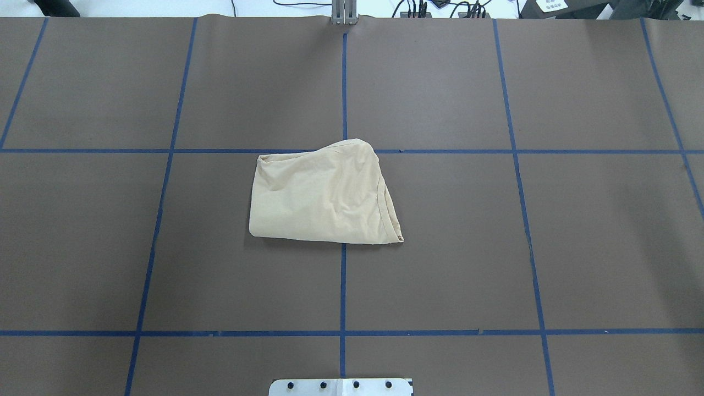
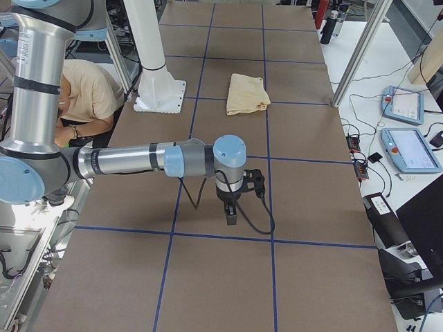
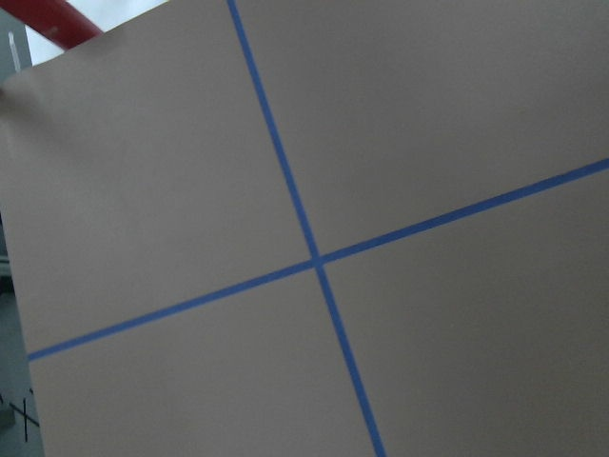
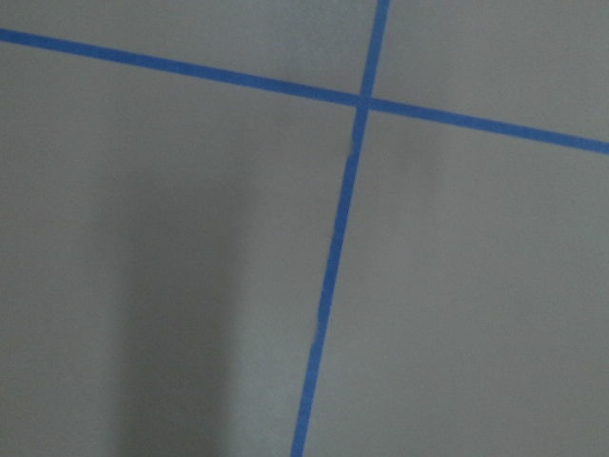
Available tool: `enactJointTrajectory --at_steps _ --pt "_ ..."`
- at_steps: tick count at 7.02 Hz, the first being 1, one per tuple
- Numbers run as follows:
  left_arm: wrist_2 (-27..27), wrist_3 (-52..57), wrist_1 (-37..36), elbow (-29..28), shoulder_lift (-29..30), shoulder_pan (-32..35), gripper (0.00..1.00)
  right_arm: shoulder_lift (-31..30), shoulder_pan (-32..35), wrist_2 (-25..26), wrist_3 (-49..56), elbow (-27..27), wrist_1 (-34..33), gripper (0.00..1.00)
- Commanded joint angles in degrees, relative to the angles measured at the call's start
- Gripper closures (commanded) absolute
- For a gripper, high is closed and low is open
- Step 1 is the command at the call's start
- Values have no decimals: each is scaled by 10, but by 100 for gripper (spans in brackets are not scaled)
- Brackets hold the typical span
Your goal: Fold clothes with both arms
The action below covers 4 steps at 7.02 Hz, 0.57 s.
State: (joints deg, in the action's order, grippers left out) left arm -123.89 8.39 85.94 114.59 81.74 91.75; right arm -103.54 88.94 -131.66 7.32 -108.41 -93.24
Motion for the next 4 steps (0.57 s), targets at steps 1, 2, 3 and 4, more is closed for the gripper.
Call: enactJointTrajectory --at_steps 1,2,3,4 --pt "-20 28 21 -5 -71 26 0 -25 18 -1 13 3 8 0" --pt "-88 16 21 -10 -84 26 0 -22 17 -1 13 2 9 0" --pt "-103 5 23 -16 -104 26 0 -24 17 0 15 2 9 0" --pt "-102 9 30 -16 -122 26 0 -24 17 0 21 3 9 0"
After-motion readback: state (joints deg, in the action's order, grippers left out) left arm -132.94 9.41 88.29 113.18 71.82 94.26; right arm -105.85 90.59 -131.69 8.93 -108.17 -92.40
